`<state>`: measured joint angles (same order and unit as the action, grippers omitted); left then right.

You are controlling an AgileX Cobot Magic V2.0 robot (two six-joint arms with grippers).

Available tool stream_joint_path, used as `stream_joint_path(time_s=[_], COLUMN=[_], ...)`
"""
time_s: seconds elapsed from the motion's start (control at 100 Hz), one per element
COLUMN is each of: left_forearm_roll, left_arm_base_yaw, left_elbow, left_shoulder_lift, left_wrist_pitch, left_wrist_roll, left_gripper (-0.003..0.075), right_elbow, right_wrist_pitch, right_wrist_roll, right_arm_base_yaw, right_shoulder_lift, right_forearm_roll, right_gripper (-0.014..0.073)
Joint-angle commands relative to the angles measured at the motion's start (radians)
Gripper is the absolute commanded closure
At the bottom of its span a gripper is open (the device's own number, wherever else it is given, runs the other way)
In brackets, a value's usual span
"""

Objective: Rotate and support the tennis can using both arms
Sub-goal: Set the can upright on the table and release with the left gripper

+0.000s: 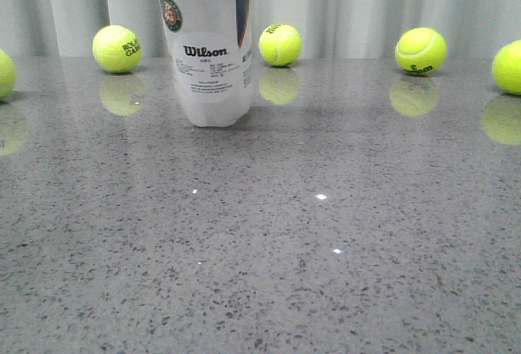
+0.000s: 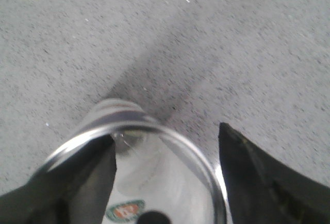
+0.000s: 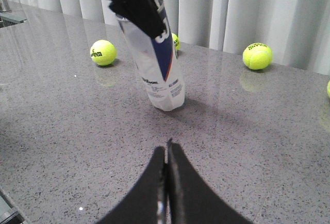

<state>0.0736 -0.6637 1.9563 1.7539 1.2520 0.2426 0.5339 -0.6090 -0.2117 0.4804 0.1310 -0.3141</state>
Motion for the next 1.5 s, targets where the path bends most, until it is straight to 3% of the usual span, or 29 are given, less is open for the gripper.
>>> stream_joint_path(time_s=[0.0,0.53,0.78,1.12,1.49], left_forearm_roll=[0.031,0.065,0.061,0.063,0.108], left_arm_base_yaw=[0.016,0.043,0.020,-0.010,-0.010], left_elbow=[0.085,0.183,0.145,-0.234,-0.736], left_shoulder_lift=[-0.003,0.044,-0.030,-0.240,-0.559], left_wrist_pitch=[-0.036,-0.059,-0.210,-0.557,-0.819], left_wrist_roll=[-0.011,-0.011,-0.011,-0.011,-0.011], left_gripper=[0.0297,0.0303,0.0508,0.0739,0.0738], right_elbow=[0.021,0.021,0.021,0.021,0.021], right_wrist_pitch=[0.072,0.072,0.072,0.072,0.072], right_wrist_roll=[-0.010,-0.010,-0.010,-0.010,-0.010], right_arm_base_yaw=[-0.001,-0.001,-0.001,-0.001,-0.001], right_shoulder_lift=[0.014,0.014,0.014,0.014,0.014], right_forearm_roll=[-0.006,-0.006,-0.006,-0.006,-0.006], right_gripper=[0.0655,0.0655,0.0655,0.0655,0.0655])
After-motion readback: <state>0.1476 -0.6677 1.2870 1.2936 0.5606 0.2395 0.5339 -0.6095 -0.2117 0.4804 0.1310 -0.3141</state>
